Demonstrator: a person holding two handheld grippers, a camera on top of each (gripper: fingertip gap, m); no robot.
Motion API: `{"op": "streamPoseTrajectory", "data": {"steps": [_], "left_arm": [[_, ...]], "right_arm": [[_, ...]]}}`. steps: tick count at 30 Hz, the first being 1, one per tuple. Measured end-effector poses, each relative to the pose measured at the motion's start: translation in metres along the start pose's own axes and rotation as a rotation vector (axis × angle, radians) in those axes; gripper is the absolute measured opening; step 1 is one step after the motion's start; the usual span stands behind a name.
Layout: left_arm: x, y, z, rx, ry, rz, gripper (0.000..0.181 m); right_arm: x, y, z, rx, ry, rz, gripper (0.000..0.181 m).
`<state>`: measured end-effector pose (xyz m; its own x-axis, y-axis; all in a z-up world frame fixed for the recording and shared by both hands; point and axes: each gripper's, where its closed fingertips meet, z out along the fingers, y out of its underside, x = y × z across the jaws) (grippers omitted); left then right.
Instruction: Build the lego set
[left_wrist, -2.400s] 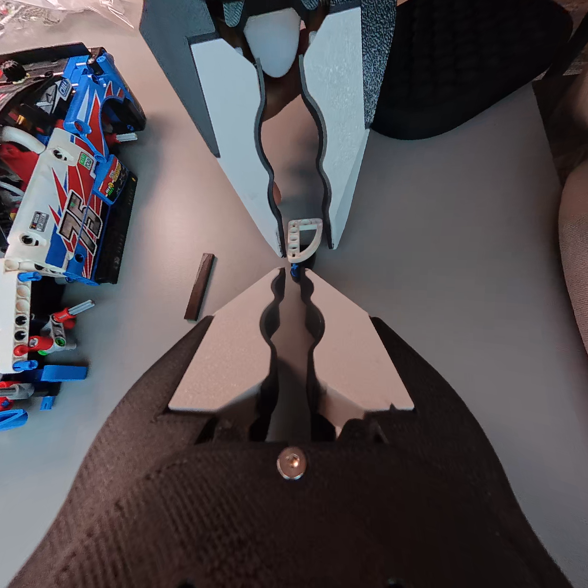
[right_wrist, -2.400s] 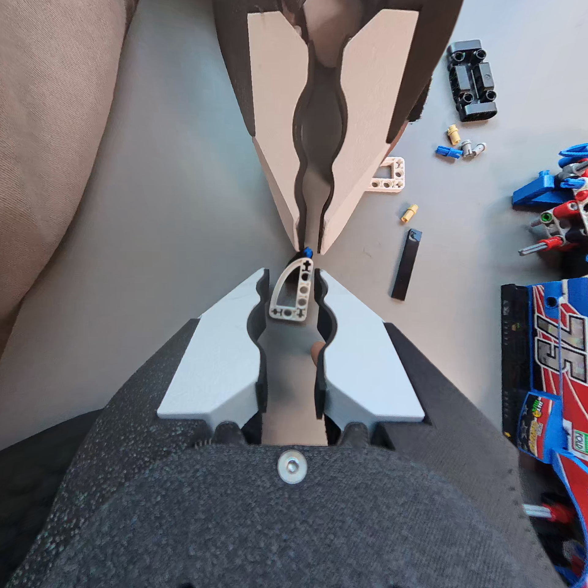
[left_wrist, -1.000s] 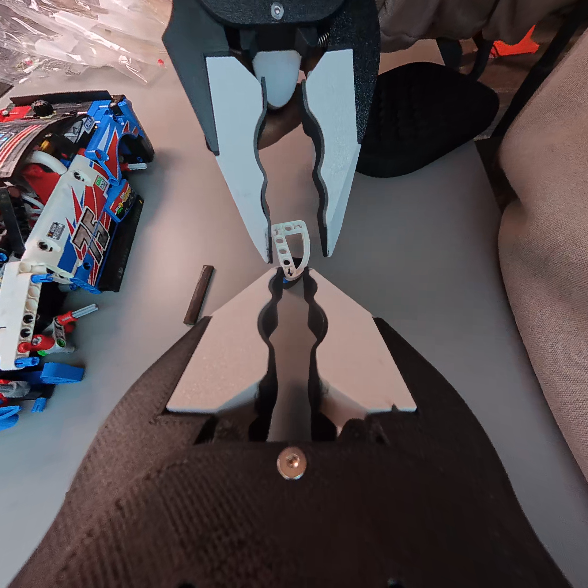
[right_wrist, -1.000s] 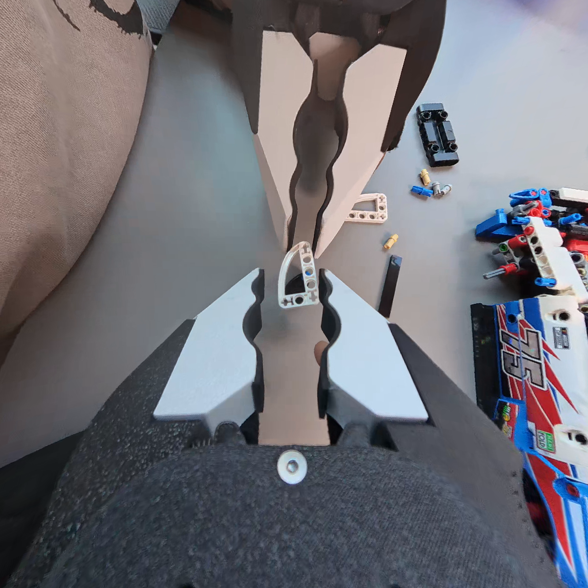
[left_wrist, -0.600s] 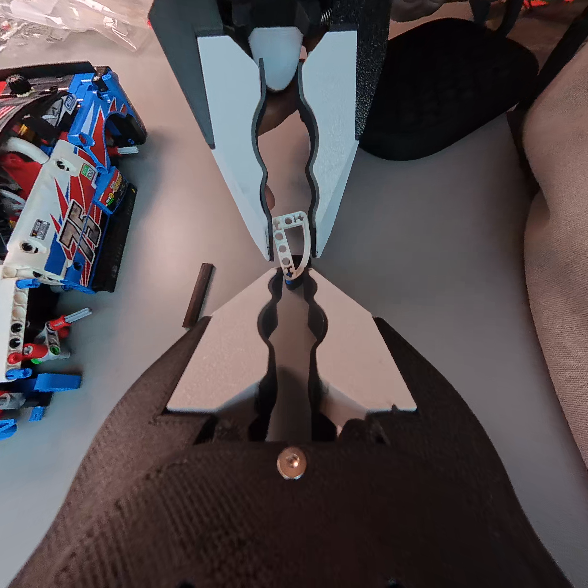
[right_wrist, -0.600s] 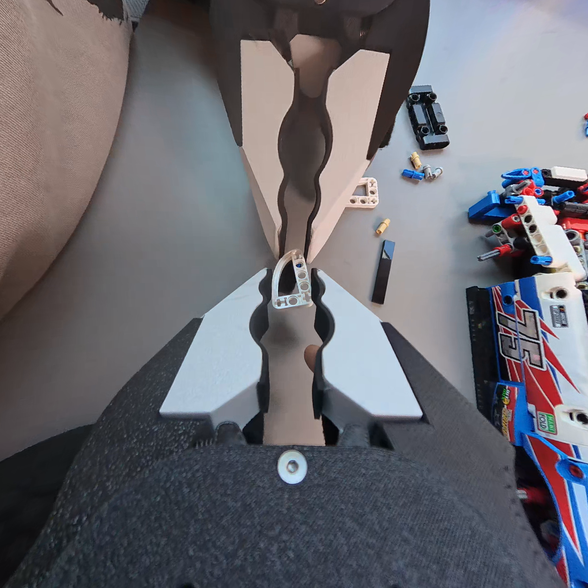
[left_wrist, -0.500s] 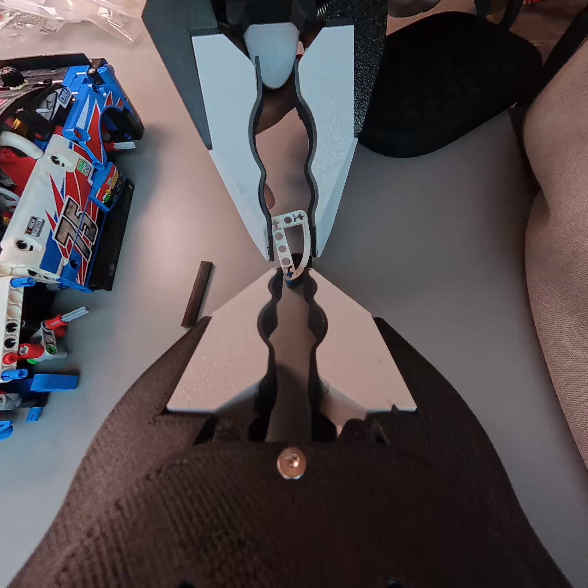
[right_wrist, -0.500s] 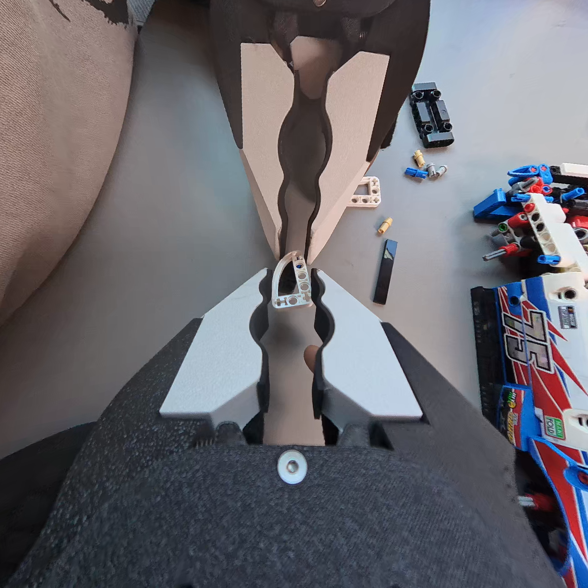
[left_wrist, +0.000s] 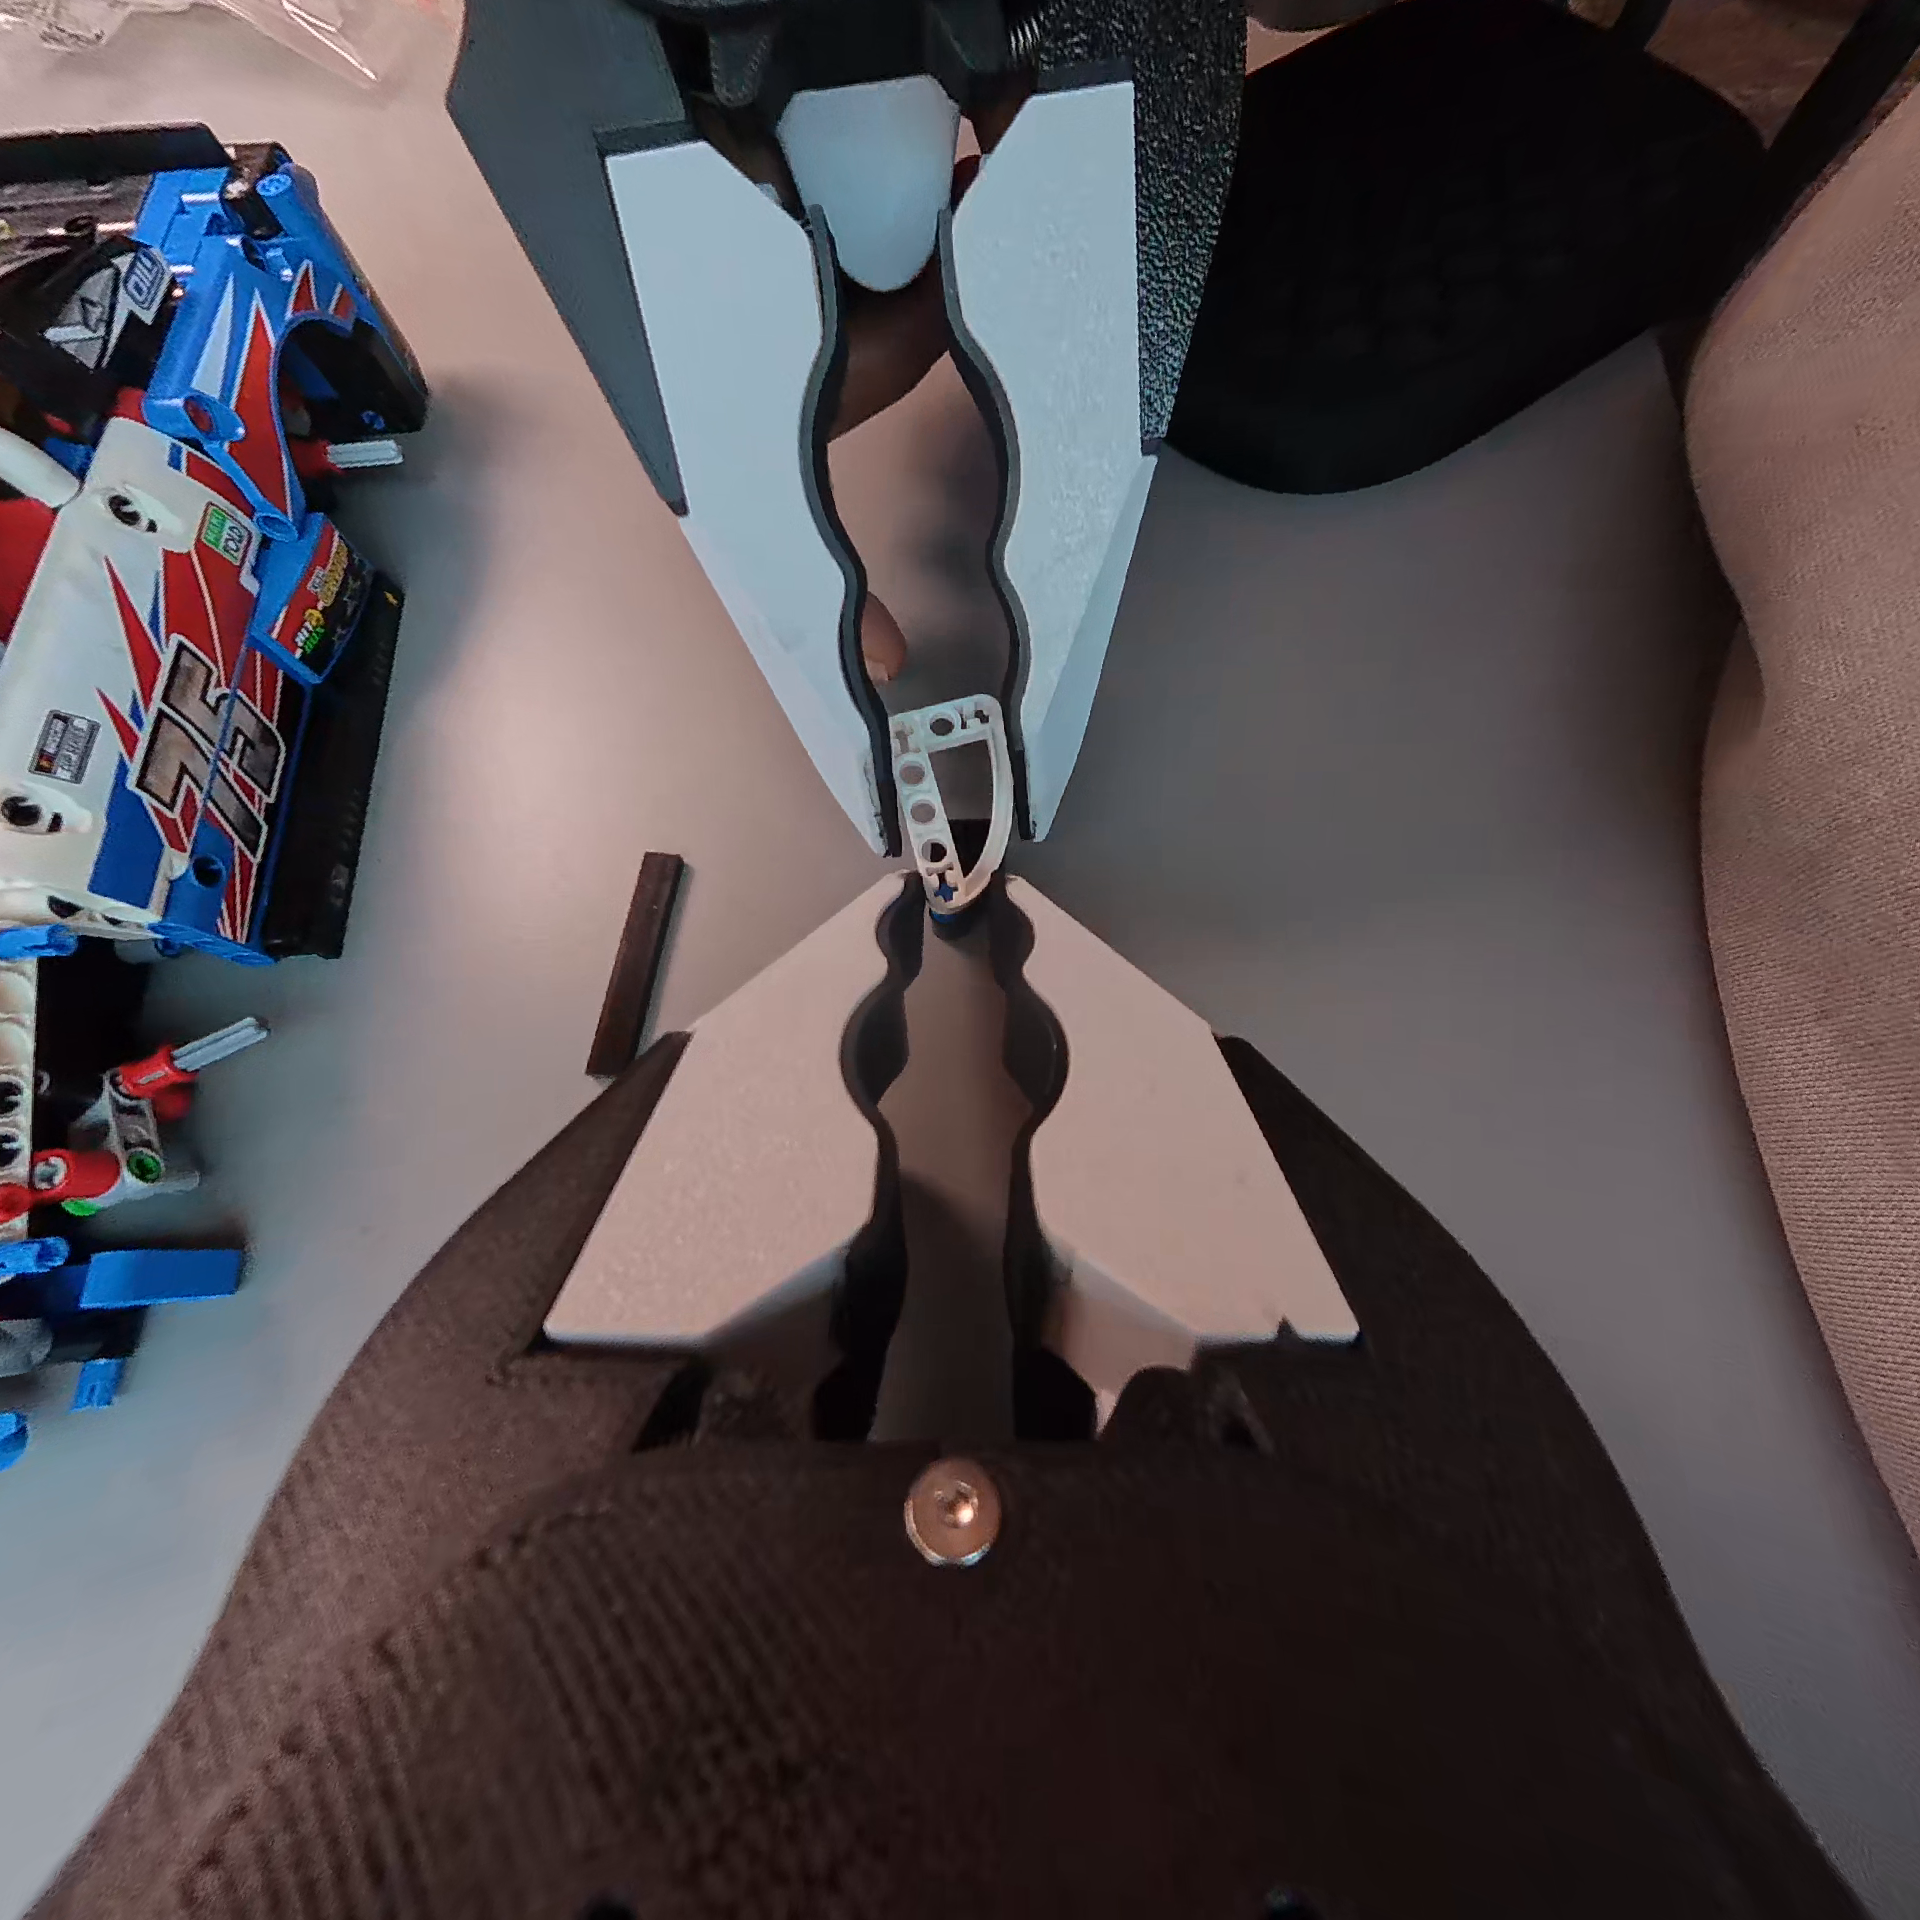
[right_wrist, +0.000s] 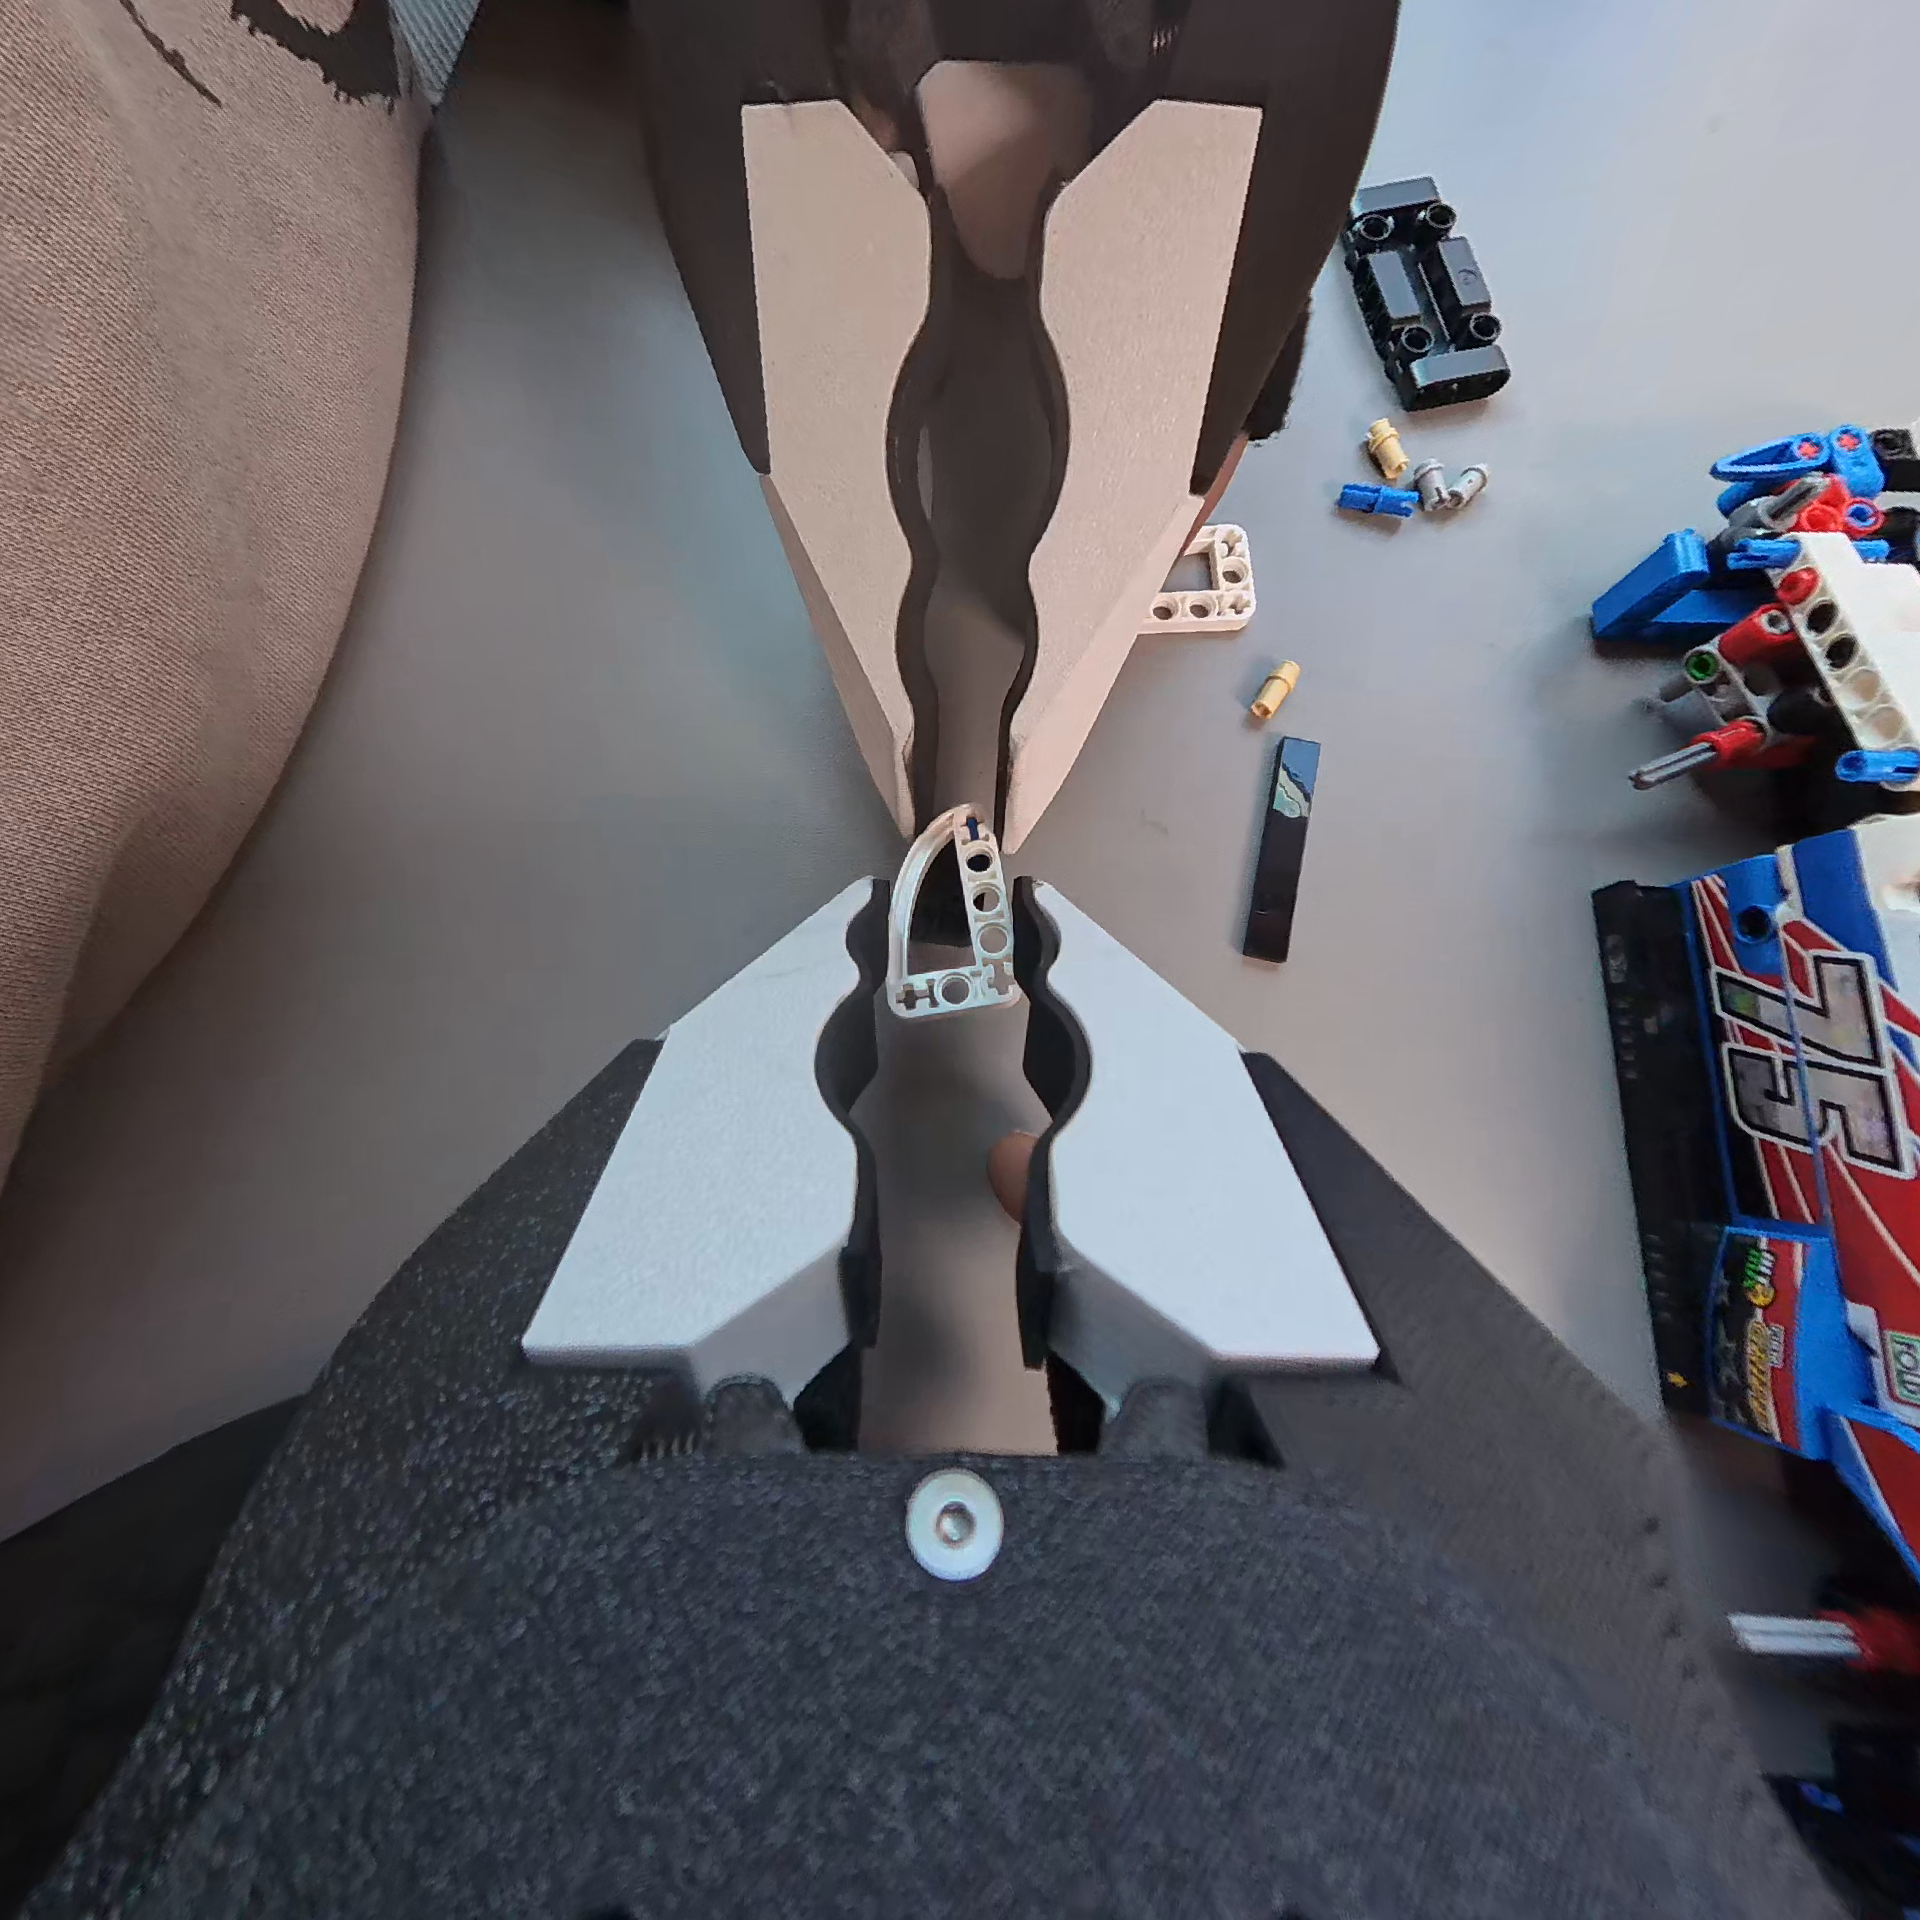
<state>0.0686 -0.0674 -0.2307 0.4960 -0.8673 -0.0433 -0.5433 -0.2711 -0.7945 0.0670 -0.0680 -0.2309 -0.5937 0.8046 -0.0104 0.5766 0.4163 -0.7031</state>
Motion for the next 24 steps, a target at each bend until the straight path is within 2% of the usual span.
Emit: {"op": "streamPoseTrajectory", "data": {"steps": [11,18,24], "left_arm": [[0.0,0.0024,0.0012,-0.072,0.02,0.032,0.009],[0.0006,0.0024,0.0019,-0.073,0.032,0.047,0.008],[0.0022,0.0019,0.001,-0.043,0.049,0.02,0.008]], "right_arm": [[-0.0003,0.0055,0.0052,-0.072,0.007,0.021,0.018],[-0.0014,0.0083,0.0069,-0.14,-0.016,0.024,0.018],[-0.0031,0.0066,0.0055,-0.103,-0.015,-0.015,0.02]]}}
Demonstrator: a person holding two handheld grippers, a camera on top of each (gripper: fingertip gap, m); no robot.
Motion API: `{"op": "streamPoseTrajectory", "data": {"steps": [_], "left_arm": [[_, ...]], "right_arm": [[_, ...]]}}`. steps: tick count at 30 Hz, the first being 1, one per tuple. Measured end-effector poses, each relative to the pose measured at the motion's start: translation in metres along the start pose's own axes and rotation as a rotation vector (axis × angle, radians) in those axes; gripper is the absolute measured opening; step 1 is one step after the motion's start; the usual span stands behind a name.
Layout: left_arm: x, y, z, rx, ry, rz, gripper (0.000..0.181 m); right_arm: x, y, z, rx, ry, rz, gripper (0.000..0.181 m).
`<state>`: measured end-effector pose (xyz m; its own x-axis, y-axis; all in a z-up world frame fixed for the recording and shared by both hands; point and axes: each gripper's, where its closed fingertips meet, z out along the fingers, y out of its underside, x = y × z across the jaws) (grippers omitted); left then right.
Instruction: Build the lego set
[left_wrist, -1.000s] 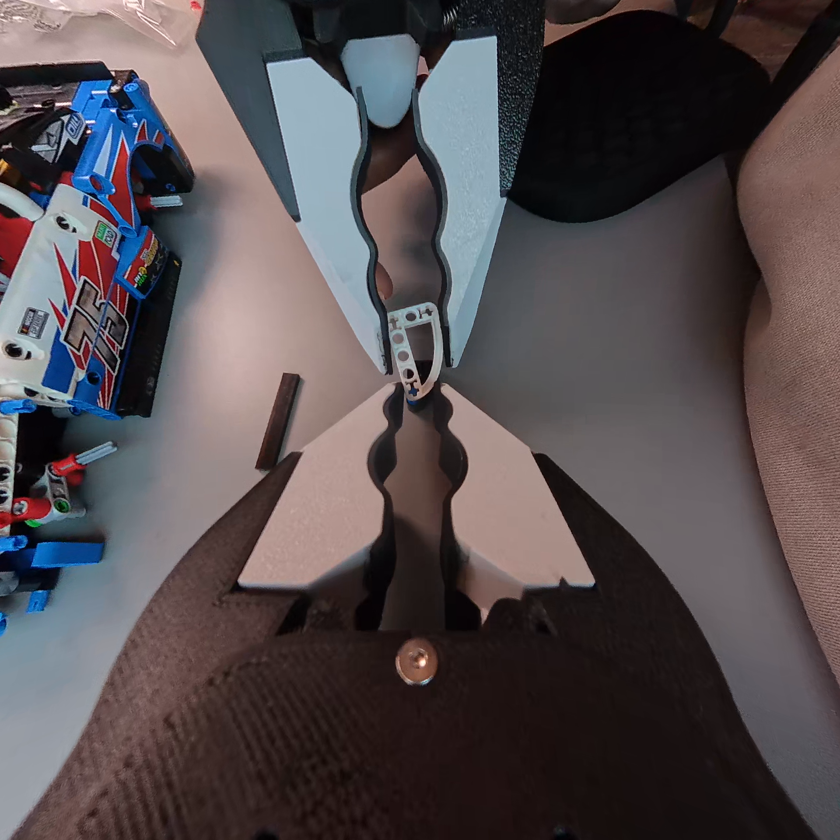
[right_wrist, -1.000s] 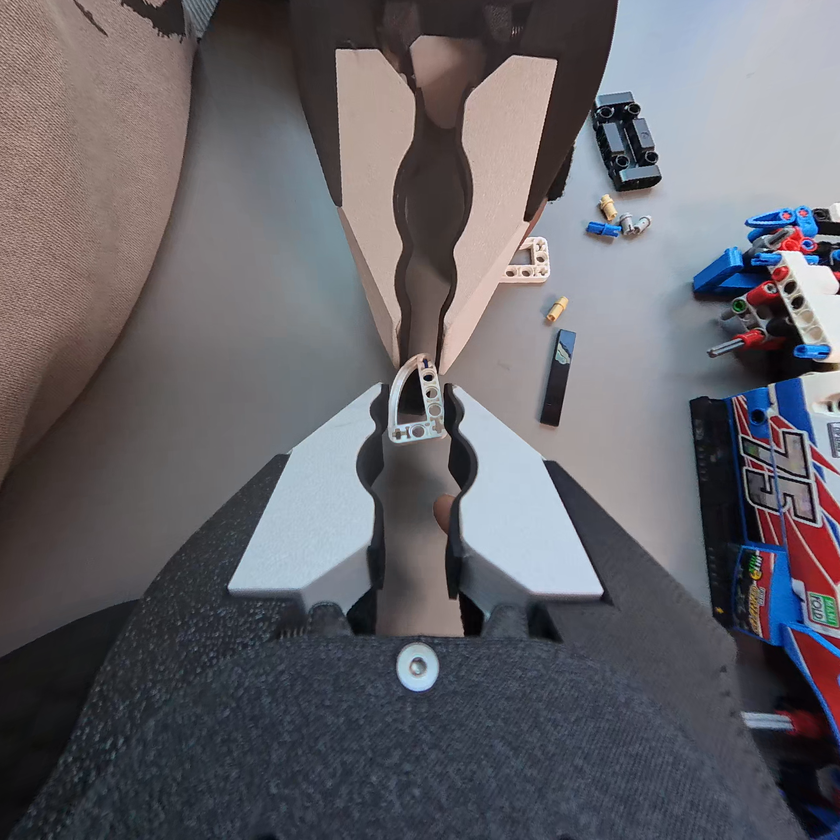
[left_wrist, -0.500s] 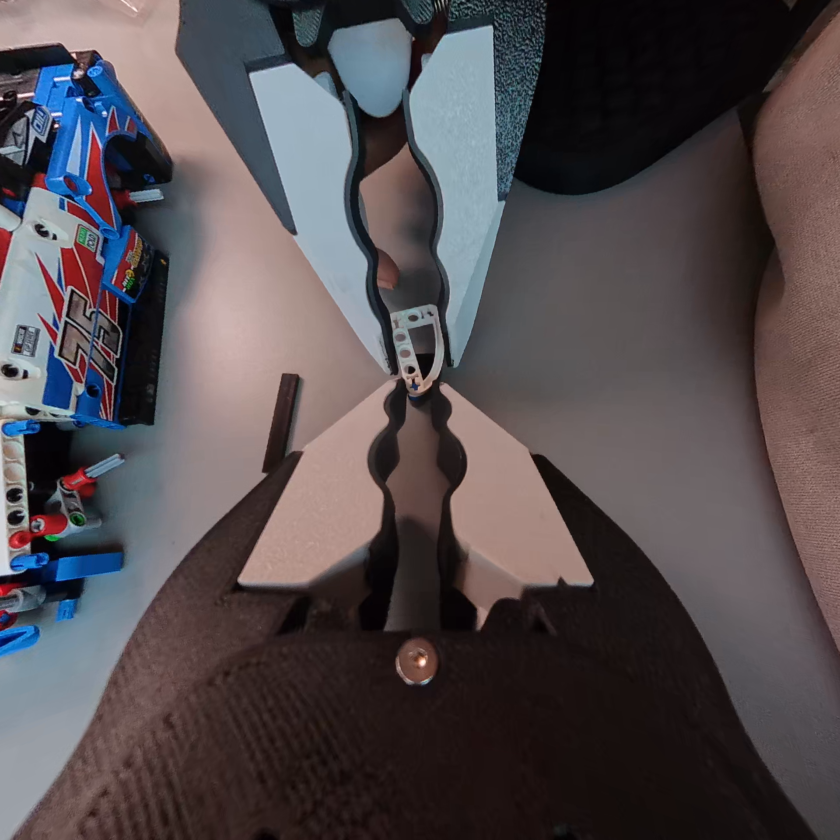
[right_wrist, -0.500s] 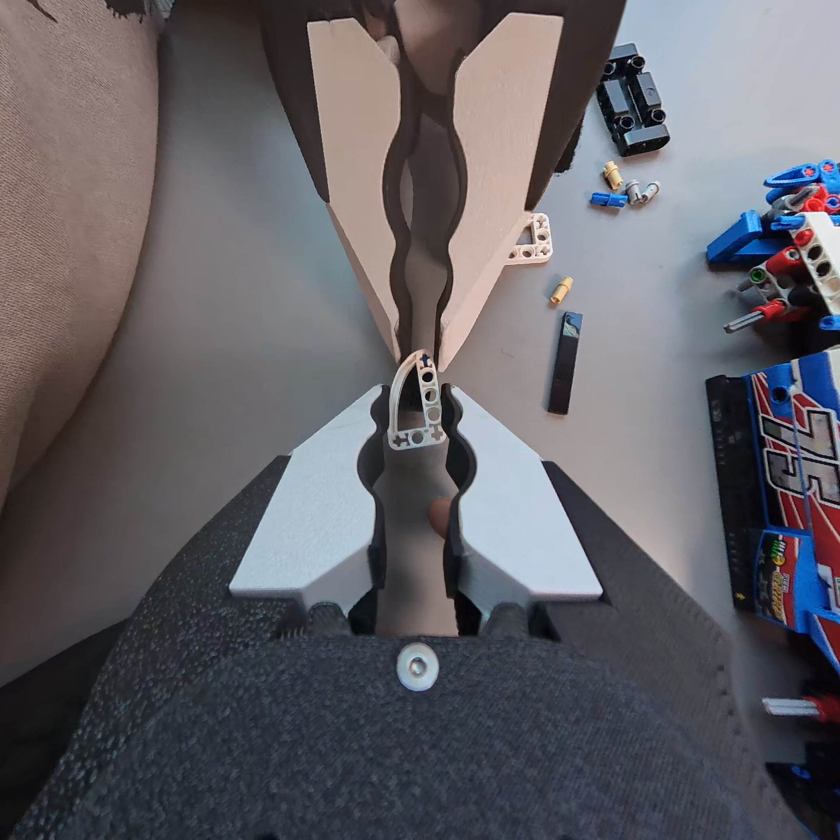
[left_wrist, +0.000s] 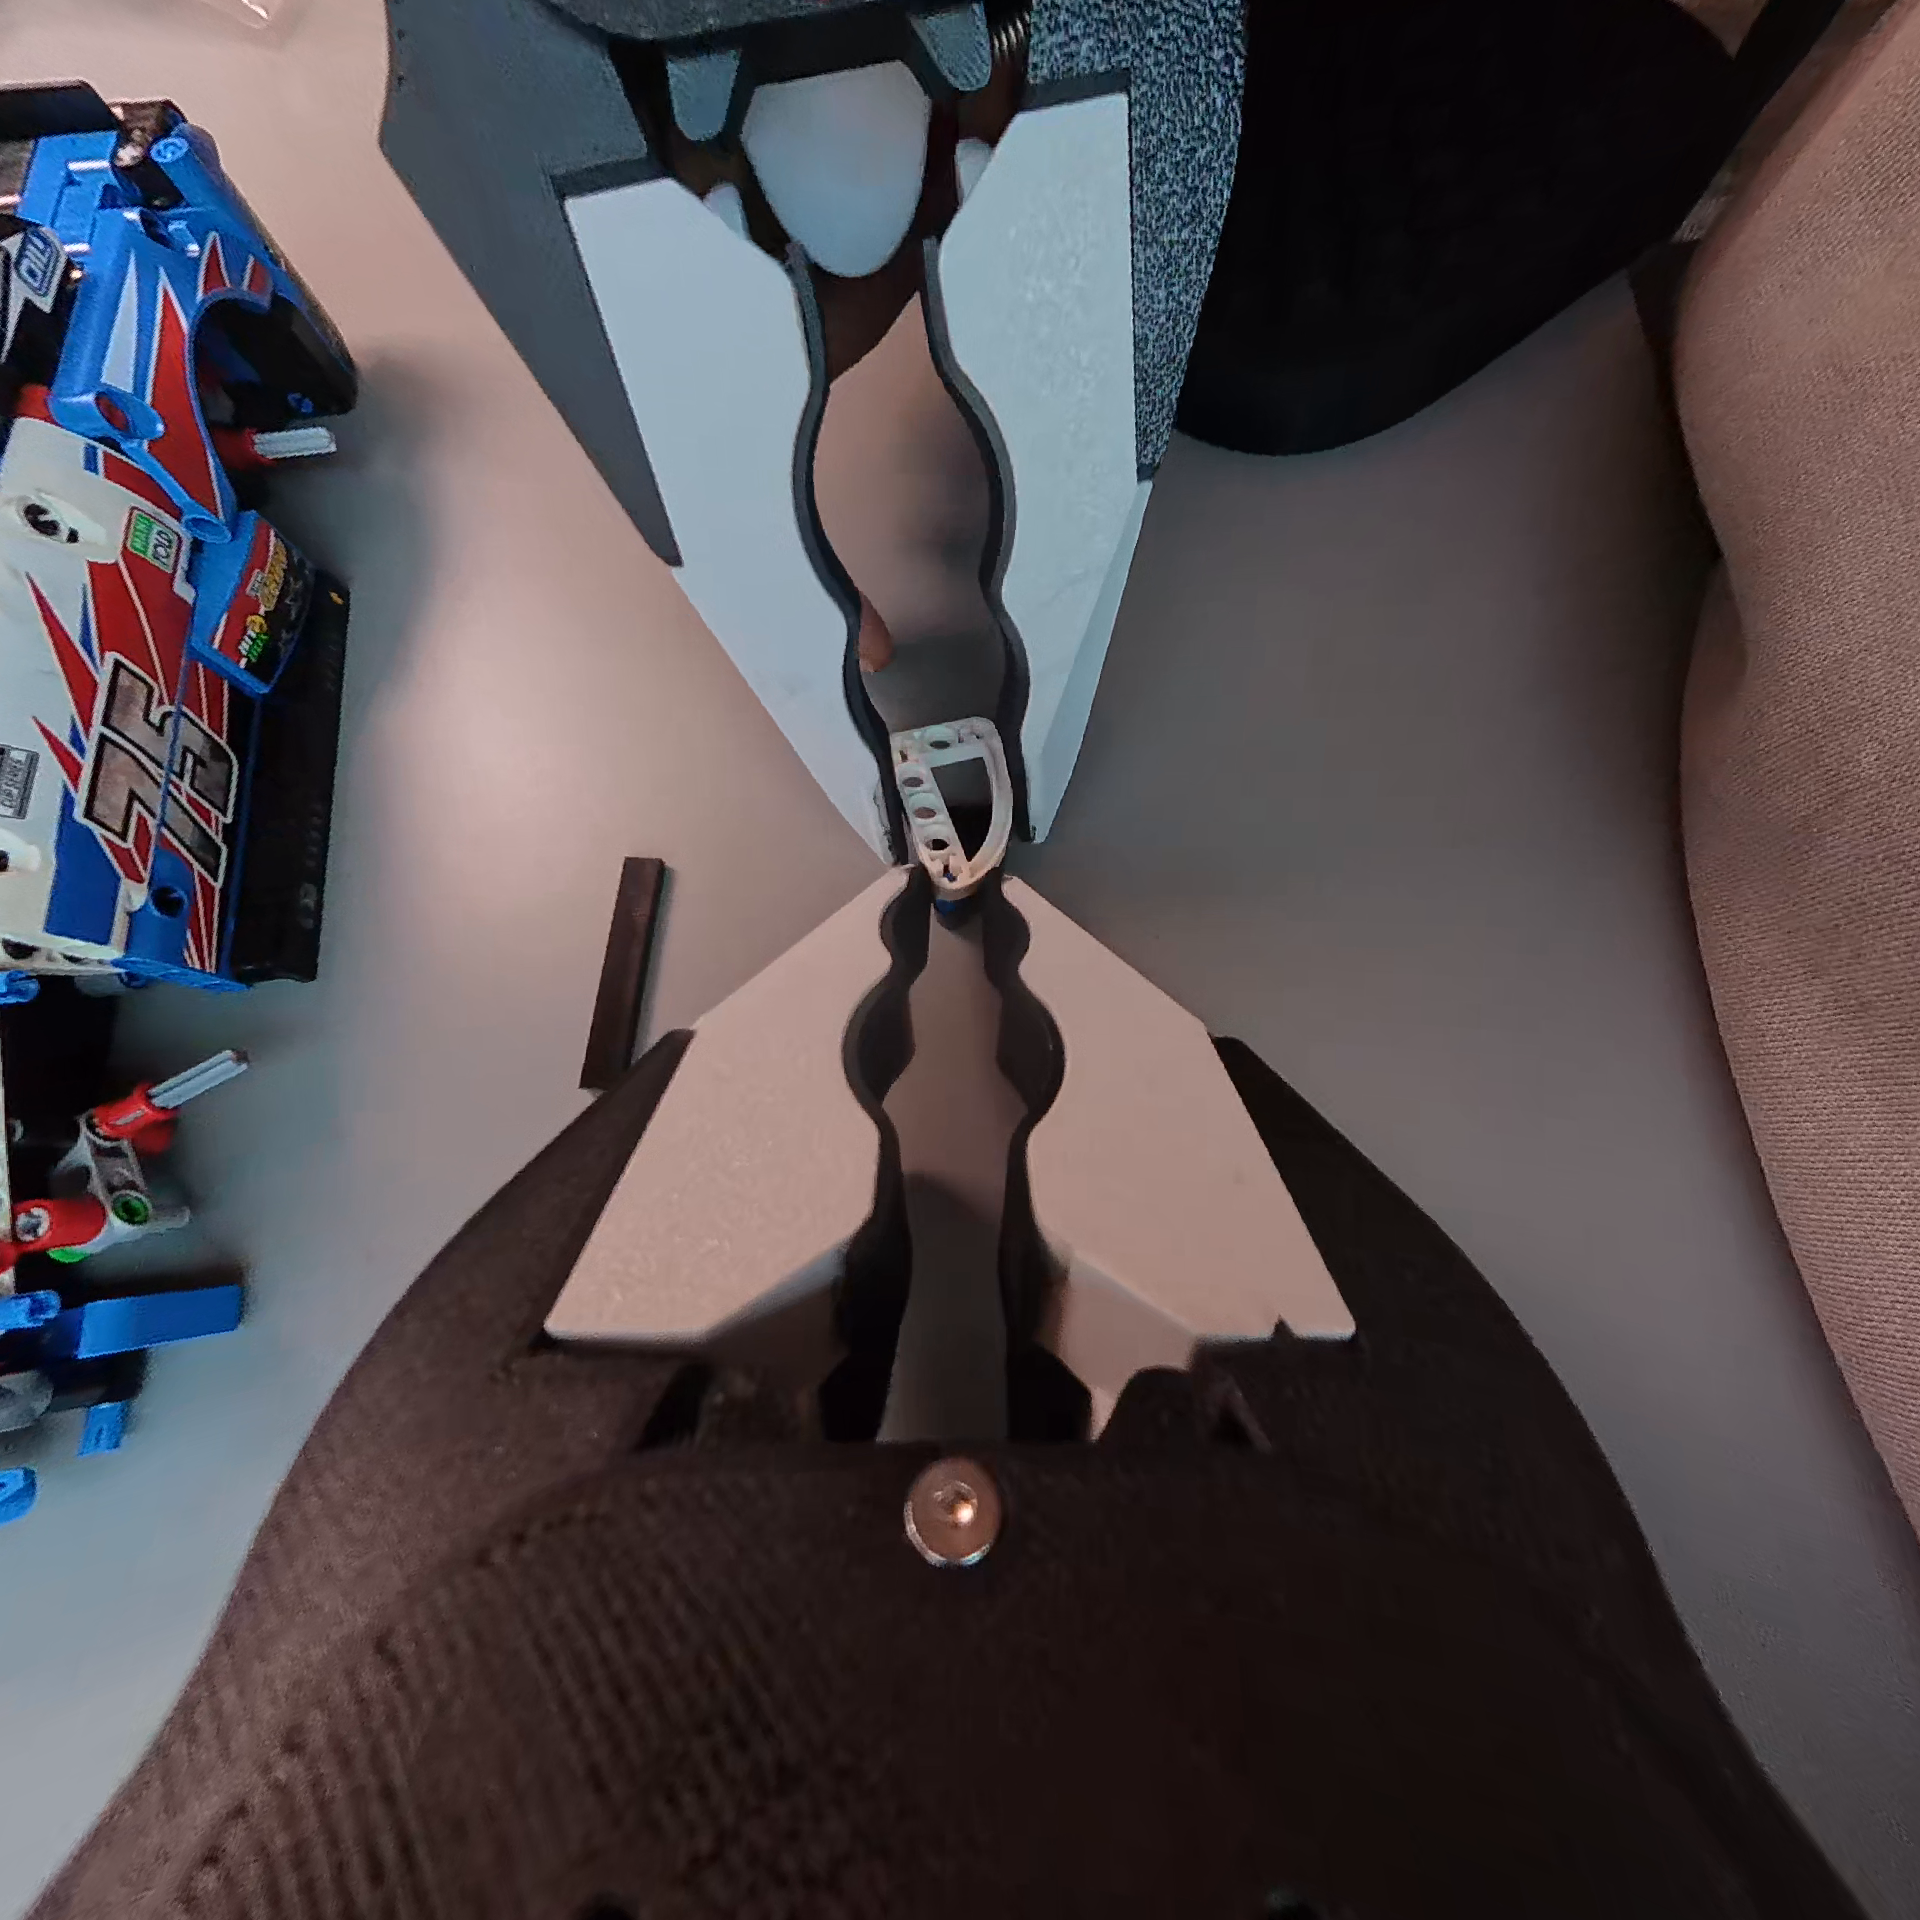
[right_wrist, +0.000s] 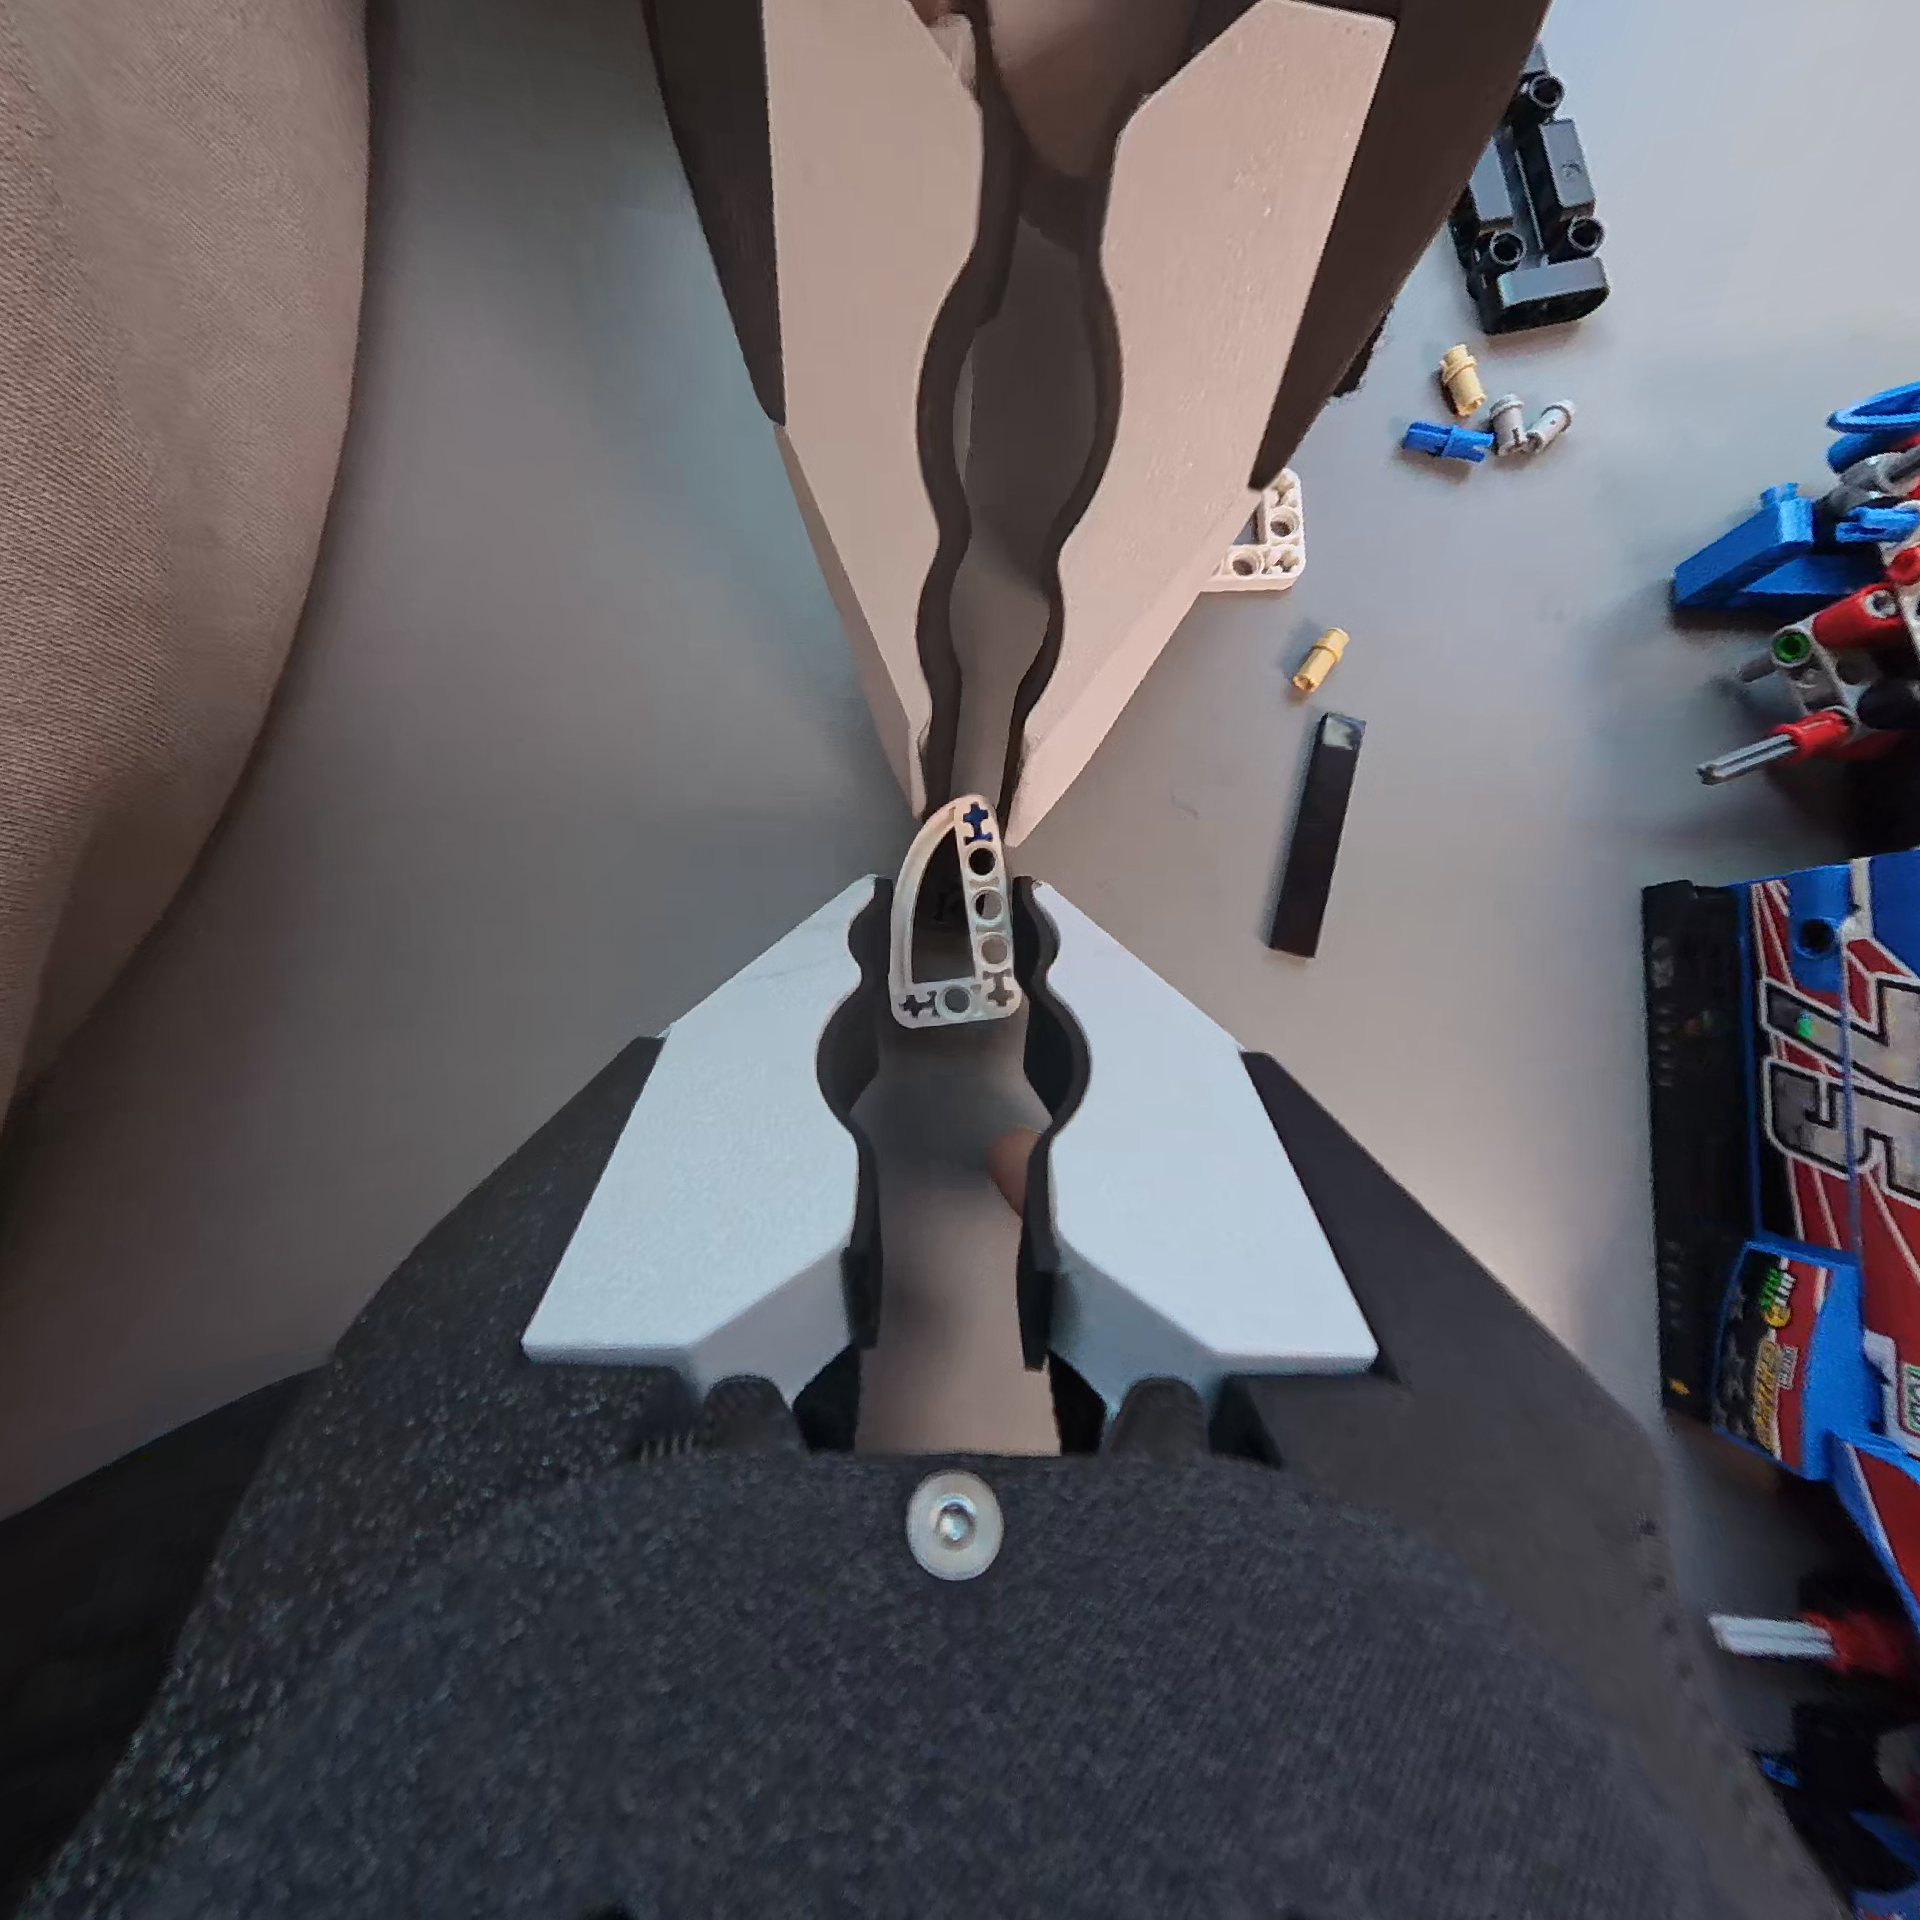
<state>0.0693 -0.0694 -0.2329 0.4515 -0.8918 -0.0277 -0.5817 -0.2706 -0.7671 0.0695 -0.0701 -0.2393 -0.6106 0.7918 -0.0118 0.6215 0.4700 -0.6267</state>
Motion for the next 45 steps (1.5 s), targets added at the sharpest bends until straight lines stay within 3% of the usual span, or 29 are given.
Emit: {"op": "streamPoseTrajectory", "data": {"steps": [14,24,45], "left_arm": [[0.001,0.001,-0.001,0.024,-0.003,0.005,0.007],[0.001,-0.001,-0.007,0.027,-0.024,-0.025,0.002],[0.003,-0.002,-0.006,0.049,-0.002,-0.096,0.0]], "right_arm": [[0.001,-0.011,-0.001,0.156,0.107,-0.04,0.017],[-0.001,-0.007,0.0,-0.091,0.043,-0.005,0.015],[0.0,-0.009,0.005,-0.154,0.035,-0.026,0.016]]}}
